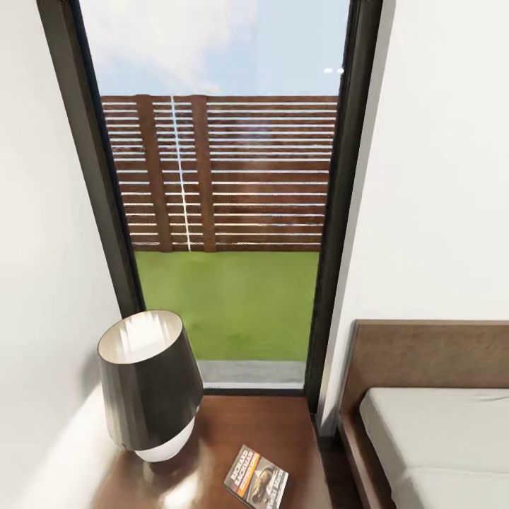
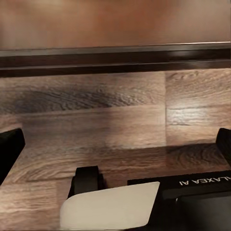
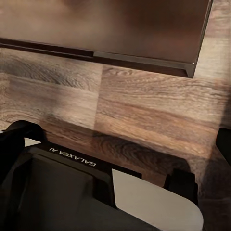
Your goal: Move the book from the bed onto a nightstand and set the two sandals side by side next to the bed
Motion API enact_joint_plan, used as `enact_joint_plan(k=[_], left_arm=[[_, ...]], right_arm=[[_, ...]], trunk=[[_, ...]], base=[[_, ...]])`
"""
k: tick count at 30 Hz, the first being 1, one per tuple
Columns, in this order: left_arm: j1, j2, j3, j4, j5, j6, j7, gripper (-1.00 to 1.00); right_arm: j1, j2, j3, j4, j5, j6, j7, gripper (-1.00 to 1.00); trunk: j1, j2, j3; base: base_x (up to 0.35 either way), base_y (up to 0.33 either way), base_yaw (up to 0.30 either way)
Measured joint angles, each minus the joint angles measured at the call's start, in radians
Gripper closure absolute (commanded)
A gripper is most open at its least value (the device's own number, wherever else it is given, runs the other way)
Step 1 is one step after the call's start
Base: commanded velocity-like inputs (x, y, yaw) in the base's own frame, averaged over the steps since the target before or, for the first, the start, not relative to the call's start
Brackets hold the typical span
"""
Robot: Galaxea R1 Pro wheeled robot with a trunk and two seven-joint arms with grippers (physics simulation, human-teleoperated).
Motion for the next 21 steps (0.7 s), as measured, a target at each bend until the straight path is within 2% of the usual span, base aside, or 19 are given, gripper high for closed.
enact_joint_plan(k=[4,9,21], left_arm=[[0.008,-0.009,0.0,0.0,0.001,-0.001,0.015,-1.0],[0.016,-0.021,0.002,0.0,0.001,-0.001,0.017,-1.0],[0.018,-0.021,0.002,0.0,-0.001,-0.003,0.018,-1.0]], right_arm=[[0.0,0.0,0.0,0.0,-0.001,0.0,0.0,-1.0],[0.0,0.0,0.0,0.0,-0.003,0.0,0.0,-1.0],[0.0,0.0,0.0,0.0,-0.004,0.0,-0.001,-1.0]], trunk=[[-0.015,0.028,0.013],[-0.015,0.028,0.013],[-0.015,0.028,0.013]], base=[[0.0,0.0,0.0],[0.0,0.0,0.0],[0.0,0.0,0.0]])
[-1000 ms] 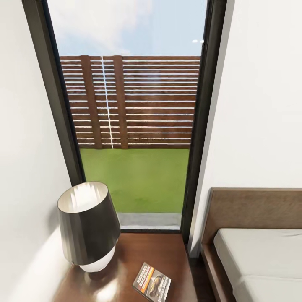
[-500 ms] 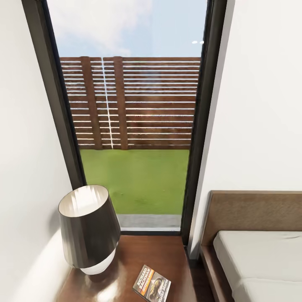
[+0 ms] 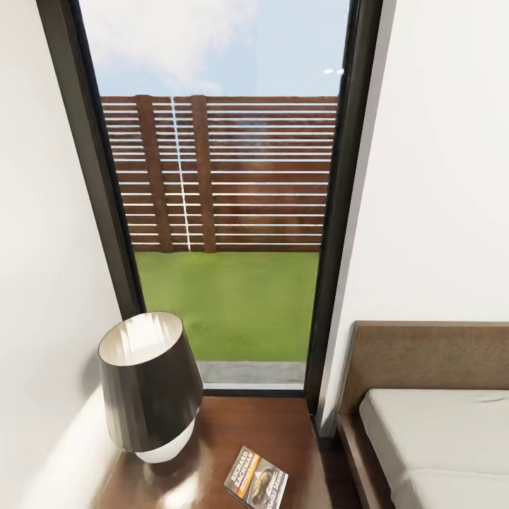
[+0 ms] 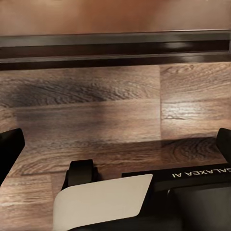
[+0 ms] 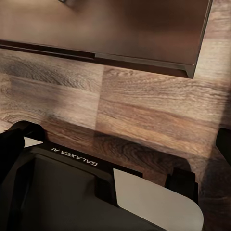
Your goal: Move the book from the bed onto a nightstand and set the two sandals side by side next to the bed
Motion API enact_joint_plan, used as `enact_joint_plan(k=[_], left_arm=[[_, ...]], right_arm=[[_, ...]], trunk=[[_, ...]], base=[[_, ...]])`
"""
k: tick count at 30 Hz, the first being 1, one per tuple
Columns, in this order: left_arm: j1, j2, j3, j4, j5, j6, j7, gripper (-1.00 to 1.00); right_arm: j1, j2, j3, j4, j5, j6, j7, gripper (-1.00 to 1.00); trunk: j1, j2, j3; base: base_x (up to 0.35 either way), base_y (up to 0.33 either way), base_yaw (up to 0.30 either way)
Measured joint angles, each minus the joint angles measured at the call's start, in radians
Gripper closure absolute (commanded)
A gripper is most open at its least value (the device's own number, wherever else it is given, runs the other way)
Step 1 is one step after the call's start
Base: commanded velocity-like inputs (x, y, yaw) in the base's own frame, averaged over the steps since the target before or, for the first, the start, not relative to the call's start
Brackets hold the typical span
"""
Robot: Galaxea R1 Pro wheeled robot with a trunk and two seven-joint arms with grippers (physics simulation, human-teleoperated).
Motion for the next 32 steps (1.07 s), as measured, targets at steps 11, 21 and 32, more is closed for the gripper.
enact_joint_plan(k=[11,21,32], left_arm=[[0.0,0.002,0.0,0.0,-0.002,0.0,0.0,-1.0],[0.0,0.002,0.0,0.0,-0.002,0.0,0.0,-1.0],[0.0,0.003,0.0,0.0,-0.002,0.0,0.0,-1.0]], right_arm=[[0.0,0.014,0.001,0.001,0.004,0.001,0.001,-1.0],[0.0,0.014,0.0,0.0,0.004,0.002,0.001,-1.0],[0.0,0.015,0.0,0.0,0.004,0.002,0.001,-1.0]], trunk=[[0.0,0.0,0.0],[0.0,0.0,0.0],[0.0,0.0,0.0]], base=[[0.0,0.0,0.0],[0.0,0.0,0.0],[0.0,0.0,0.0]])
